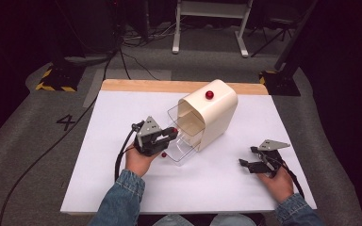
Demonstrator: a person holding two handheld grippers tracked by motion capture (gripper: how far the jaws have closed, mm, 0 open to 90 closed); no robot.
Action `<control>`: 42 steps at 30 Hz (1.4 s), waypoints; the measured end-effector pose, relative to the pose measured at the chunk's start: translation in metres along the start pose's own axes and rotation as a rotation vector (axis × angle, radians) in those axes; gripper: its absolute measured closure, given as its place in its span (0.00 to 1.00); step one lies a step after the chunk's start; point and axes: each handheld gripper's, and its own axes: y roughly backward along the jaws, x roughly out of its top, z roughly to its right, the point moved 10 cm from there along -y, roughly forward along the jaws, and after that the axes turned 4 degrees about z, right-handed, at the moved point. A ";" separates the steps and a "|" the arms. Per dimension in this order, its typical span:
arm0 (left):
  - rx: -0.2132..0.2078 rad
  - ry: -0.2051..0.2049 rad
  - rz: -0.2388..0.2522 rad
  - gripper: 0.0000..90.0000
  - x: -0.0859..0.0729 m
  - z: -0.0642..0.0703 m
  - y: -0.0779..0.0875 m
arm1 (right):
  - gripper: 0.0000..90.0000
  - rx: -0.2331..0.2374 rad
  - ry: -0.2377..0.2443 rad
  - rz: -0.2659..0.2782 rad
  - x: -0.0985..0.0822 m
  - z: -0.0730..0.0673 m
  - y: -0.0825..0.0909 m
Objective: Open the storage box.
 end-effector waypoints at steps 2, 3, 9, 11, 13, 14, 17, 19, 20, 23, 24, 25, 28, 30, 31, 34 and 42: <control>0.002 0.000 0.006 0.82 -0.001 0.000 0.004 | 0.24 0.001 -0.001 0.000 0.000 0.000 0.000; 0.002 0.000 0.004 0.82 -0.001 0.001 0.006 | 0.24 0.001 0.000 0.000 0.000 0.000 0.000; 0.006 0.000 -0.002 0.82 -0.005 0.000 0.014 | 0.24 0.001 -0.001 0.000 0.000 0.000 0.000; 0.005 0.005 -0.004 0.82 -0.007 0.000 0.016 | 0.24 0.001 -0.001 0.000 0.000 0.000 0.000; 0.003 0.003 -0.007 0.82 -0.008 0.001 0.018 | 0.24 0.001 -0.001 0.000 0.000 0.000 0.000; 0.007 -0.006 -0.007 0.82 -0.008 0.001 0.019 | 0.24 0.002 -0.002 0.000 0.000 0.000 0.000; 0.005 0.000 -0.007 0.82 -0.009 0.001 0.021 | 0.24 0.002 -0.002 0.000 0.000 0.000 0.000; 0.004 -0.001 -0.007 0.82 -0.010 0.001 0.022 | 0.24 0.002 -0.002 0.000 0.000 0.000 0.000; 0.003 0.003 -0.008 0.82 -0.010 0.001 0.023 | 0.24 0.001 -0.001 0.000 0.000 0.000 0.000; 0.005 0.001 0.001 0.79 -0.011 0.001 0.022 | 0.24 0.001 -0.001 0.000 0.000 0.000 0.000; 0.002 -0.002 0.002 0.71 -0.011 0.000 0.022 | 0.24 0.001 -0.001 0.000 0.000 0.000 0.000; -0.010 0.017 0.009 0.65 -0.011 0.002 0.022 | 0.24 0.001 -0.001 0.000 0.000 0.000 0.000; -0.016 0.014 -0.002 0.59 -0.014 0.001 0.023 | 0.24 0.001 -0.002 0.000 0.000 0.000 0.000; -0.014 0.011 -0.005 0.58 -0.016 0.000 0.024 | 0.24 0.002 -0.002 0.000 0.000 0.000 0.000; -0.012 0.009 -0.006 0.57 -0.017 0.000 0.024 | 0.24 0.002 -0.002 0.000 0.000 0.000 0.000; -0.007 0.017 -0.008 0.56 -0.019 -0.001 0.026 | 0.24 0.002 -0.002 0.000 0.000 0.000 0.000; 0.011 0.010 -0.014 0.55 -0.022 -0.002 0.032 | 0.24 0.002 -0.002 0.000 0.000 0.000 0.000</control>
